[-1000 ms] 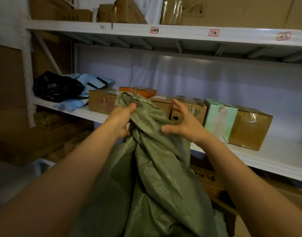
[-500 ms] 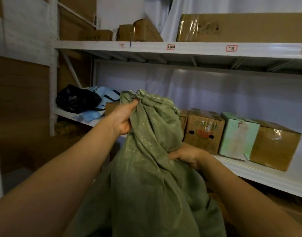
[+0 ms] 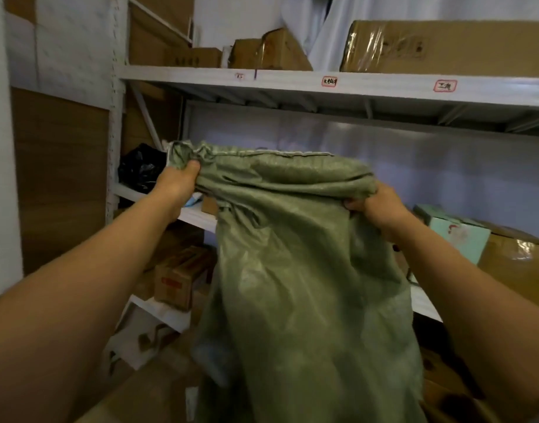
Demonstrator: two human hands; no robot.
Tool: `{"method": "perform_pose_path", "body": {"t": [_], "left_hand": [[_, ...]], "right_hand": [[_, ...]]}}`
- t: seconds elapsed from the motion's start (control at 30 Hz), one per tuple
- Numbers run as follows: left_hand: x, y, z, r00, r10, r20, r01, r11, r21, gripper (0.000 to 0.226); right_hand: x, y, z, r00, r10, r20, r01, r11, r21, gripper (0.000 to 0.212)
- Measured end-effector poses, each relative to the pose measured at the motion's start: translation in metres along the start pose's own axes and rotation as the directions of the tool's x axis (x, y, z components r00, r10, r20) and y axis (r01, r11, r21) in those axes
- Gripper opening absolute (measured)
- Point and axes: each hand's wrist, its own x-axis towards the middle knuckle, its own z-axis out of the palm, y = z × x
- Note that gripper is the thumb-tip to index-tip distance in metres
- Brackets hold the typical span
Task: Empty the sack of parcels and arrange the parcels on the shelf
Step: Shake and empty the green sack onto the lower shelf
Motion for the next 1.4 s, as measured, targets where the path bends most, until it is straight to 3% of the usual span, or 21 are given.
{"method": "perform_pose_path", "body": {"t": [0.07, 0.17, 0.23, 0.3, 0.37, 0.47, 0.53, 0.57, 0.63, 0.7, 0.77, 0.83, 0.9, 0.93, 1.0, 1.03, 1.1, 1.2, 1.27, 1.33, 1.4], "left_hand": [[0.006, -0.005, -0.005, 0.998, 0.028, -0.057, -0.018, 0.983, 0.183, 0.047], [0.007, -0.013, -0.005, 0.995, -0.066, -0.076, 0.086, 0.952, 0.295, 0.051], [-0.002, -0.024, -0.004, 0.951, -0.304, 0.055, 0.299, 0.950, 0.087, 0.046], [-0.011, -0.032, -0.003, 0.861, -0.446, 0.246, 0.490, 0.857, -0.160, 0.047], [-0.011, -0.040, 0.005, 0.835, -0.446, 0.323, 0.541, 0.772, -0.334, 0.054], [-0.027, -0.039, 0.025, 0.795, -0.383, 0.471, 0.543, 0.795, -0.271, 0.078], [-0.042, -0.037, 0.043, 0.730, -0.318, 0.606, 0.539, 0.812, -0.223, 0.093], [-0.049, -0.035, 0.052, 0.706, -0.278, 0.651, 0.546, 0.799, -0.251, 0.091], [-0.063, -0.027, 0.060, 0.721, -0.214, 0.659, 0.527, 0.787, -0.320, 0.076], [-0.067, -0.021, 0.064, 0.701, -0.155, 0.696, 0.494, 0.809, -0.318, 0.061], [-0.066, -0.013, 0.065, 0.668, -0.109, 0.736, 0.473, 0.825, -0.308, 0.059], [-0.064, -0.006, 0.066, 0.674, -0.091, 0.733, 0.432, 0.854, -0.291, 0.064], [-0.061, -0.003, 0.068, 0.721, -0.103, 0.686, 0.395, 0.874, -0.283, 0.061], [-0.061, -0.003, 0.068, 0.751, -0.115, 0.650, 0.376, 0.884, -0.278, 0.060], [-0.059, -0.008, 0.066, 0.848, -0.146, 0.509, 0.286, 0.936, -0.207, 0.066], [-0.061, -0.012, 0.063, 0.896, -0.137, 0.423, 0.202, 0.973, -0.113, 0.073], [-0.075, -0.027, 0.060, 0.917, -0.061, 0.394, 0.009, 0.991, 0.133, 0.098], [-0.115, -0.057, 0.075, 0.830, -0.056, 0.555, -0.234, 0.869, 0.437, 0.146], [-0.119, -0.081, 0.088, 0.891, -0.027, 0.454, -0.269, 0.774, 0.574, 0.157], [-0.105, -0.094, 0.088, 0.962, -0.011, 0.273, -0.166, 0.771, 0.615, 0.161], [-0.083, -0.099, 0.079, 0.995, 0.010, 0.104, -0.072, 0.786, 0.614, 0.161]], "right_hand": [[-0.007, 0.004, -0.010, 0.993, 0.078, 0.094, -0.092, 0.983, 0.159, 0.036], [-0.016, 0.013, -0.013, 0.940, 0.166, 0.297, -0.215, 0.967, 0.139, 0.027], [-0.022, 0.024, -0.011, 0.912, 0.207, 0.353, -0.272, 0.951, 0.146, 0.029], [-0.028, 0.030, -0.009, 0.885, 0.241, 0.399, -0.341, 0.918, 0.202, 0.034], [-0.035, 0.029, -0.003, 0.818, 0.211, 0.536, -0.388, 0.889, 0.243, 0.049], [-0.045, 0.021, 0.016, 0.633, 0.083, 0.770, -0.382, 0.898, 0.218, 0.081], [-0.051, 0.009, 0.028, 0.543, 0.003, 0.840, -0.322, 0.924, 0.205, 0.071], [-0.053, 0.002, 0.032, 0.586, -0.011, 0.810, -0.287, 0.932, 0.221, 0.063], [-0.047, -0.007, 0.035, 0.810, -0.021, 0.585, -0.156, 0.955, 0.251, 0.049], [-0.032, -0.003, 0.034, 0.950, -0.056, 0.308, -0.008, 0.980, 0.201, 0.065], [-0.026, 0.002, 0.032, 0.957, -0.067, 0.284, 0.017, 0.984, 0.175, 0.087], [-0.032, 0.002, 0.034, 0.907, -0.027, 0.420, -0.081, 0.968, 0.237, 0.059], [-0.038, 0.000, 0.043, 0.904, 0.053, 0.423, -0.190, 0.938, 0.289, 0.032], [-0.032, 0.003, 0.048, 0.940, 0.080, 0.332, -0.183, 0.939, 0.290, 0.031], [-0.016, 0.007, 0.055, 0.991, 0.133, 0.008, -0.132, 0.972, 0.195, 0.040], [-0.011, 0.005, 0.056, 0.977, 0.158, -0.145, -0.134, 0.977, 0.165, 0.042], [0.002, -0.003, 0.055, 0.912, 0.263, -0.316, -0.140, 0.921, 0.363, 0.037], [0.020, -0.029, 0.072, 0.912, 0.362, -0.194, -0.070, 0.602, 0.795, 0.029], [0.020, -0.053, 0.093, 0.954, 0.298, 0.039, -0.161, 0.398, 0.903, 0.038], [0.012, -0.074, 0.101, 0.952, 0.202, 0.230, -0.285, 0.314, 0.906, 0.048], [0.011, -0.085, 0.089, 0.950, 0.111, 0.292, -0.312, 0.279, 0.908, 0.051]]}}
